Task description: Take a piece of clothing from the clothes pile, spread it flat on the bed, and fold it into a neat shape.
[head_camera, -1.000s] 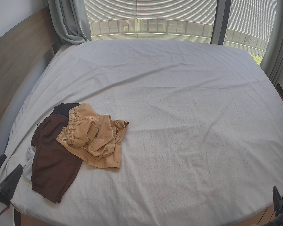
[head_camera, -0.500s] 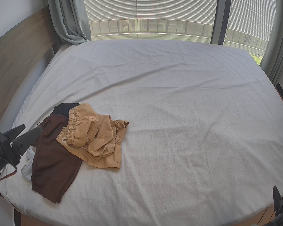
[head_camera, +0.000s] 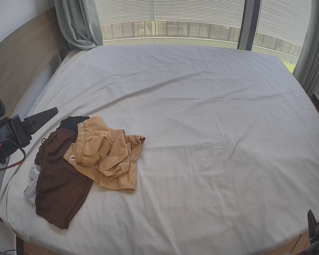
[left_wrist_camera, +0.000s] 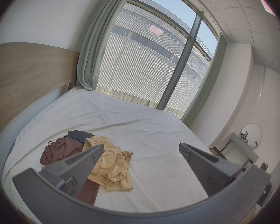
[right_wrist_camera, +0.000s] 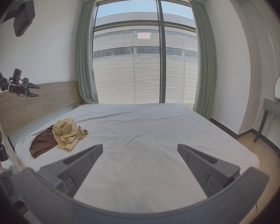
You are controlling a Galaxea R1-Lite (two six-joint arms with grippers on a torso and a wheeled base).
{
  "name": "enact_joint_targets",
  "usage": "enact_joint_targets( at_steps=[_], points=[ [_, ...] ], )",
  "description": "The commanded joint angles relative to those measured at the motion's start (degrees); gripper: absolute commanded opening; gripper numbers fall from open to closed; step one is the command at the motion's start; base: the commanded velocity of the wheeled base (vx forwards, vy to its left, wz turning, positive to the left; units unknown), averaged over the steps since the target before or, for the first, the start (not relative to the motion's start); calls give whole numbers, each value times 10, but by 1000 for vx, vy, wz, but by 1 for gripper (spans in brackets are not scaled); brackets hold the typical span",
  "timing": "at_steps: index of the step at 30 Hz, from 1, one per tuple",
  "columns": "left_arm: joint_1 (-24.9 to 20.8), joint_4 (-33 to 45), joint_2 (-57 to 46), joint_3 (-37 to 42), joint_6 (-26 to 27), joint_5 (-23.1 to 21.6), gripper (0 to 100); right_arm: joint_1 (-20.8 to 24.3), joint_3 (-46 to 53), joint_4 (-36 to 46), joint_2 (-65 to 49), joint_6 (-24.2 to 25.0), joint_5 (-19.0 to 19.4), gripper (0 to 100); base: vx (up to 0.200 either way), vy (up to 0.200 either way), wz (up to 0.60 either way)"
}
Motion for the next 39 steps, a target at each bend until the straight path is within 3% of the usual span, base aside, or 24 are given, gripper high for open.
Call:
enact_joint_targets(
  at_steps=[1,9,13,23,39],
  points=[
    [1,-16,42,-8,-4,-1,100,0,9,0,-9,0,0,100,0,0,0],
    [22,-32,103,-6,-1,-13,100,0,9,0,-9,0,0,100,0,0,0],
    [47,-46,137,-3,-2,-92,100,0,9,0,-9,0,0,100,0,0,0],
    [99,-79,215,0,1,-156,100,0,9,0,-9,0,0,100,0,0,0],
    [103,-200,347,6,-1,-162,100,0,9,0,-9,0,0,100,0,0,0]
  ],
)
